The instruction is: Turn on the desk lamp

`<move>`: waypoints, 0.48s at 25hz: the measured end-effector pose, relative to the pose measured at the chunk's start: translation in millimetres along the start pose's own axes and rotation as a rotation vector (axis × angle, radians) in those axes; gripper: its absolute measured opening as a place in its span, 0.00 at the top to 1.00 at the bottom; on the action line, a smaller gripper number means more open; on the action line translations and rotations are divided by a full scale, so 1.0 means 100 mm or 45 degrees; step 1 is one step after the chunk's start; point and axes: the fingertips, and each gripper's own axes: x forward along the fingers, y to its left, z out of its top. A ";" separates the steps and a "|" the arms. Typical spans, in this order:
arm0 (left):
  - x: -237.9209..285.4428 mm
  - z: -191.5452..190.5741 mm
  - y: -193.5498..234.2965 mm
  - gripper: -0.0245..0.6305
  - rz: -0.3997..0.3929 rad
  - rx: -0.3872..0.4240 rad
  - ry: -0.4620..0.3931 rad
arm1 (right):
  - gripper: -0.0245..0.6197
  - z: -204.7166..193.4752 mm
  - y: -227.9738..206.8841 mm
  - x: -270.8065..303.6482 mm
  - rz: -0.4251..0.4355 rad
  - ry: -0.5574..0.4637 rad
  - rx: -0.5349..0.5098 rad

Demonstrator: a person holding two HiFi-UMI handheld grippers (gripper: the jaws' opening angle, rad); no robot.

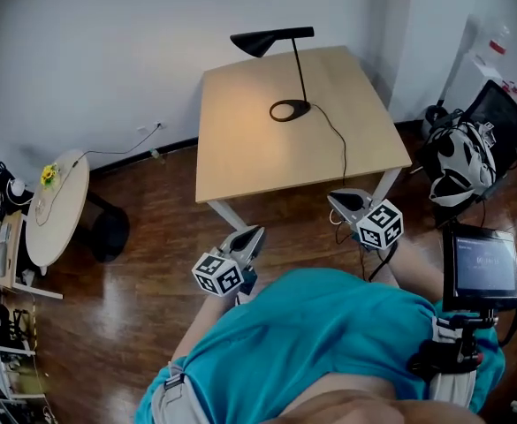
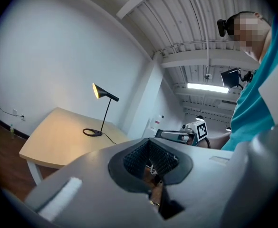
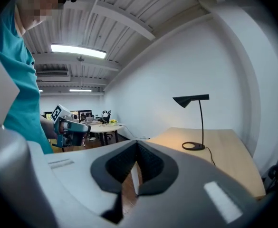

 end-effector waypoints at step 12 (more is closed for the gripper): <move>-2.77 -0.28 -0.29 0.96 -0.033 0.083 0.070 | 0.96 -0.07 2.82 0.36 0.003 0.078 -0.040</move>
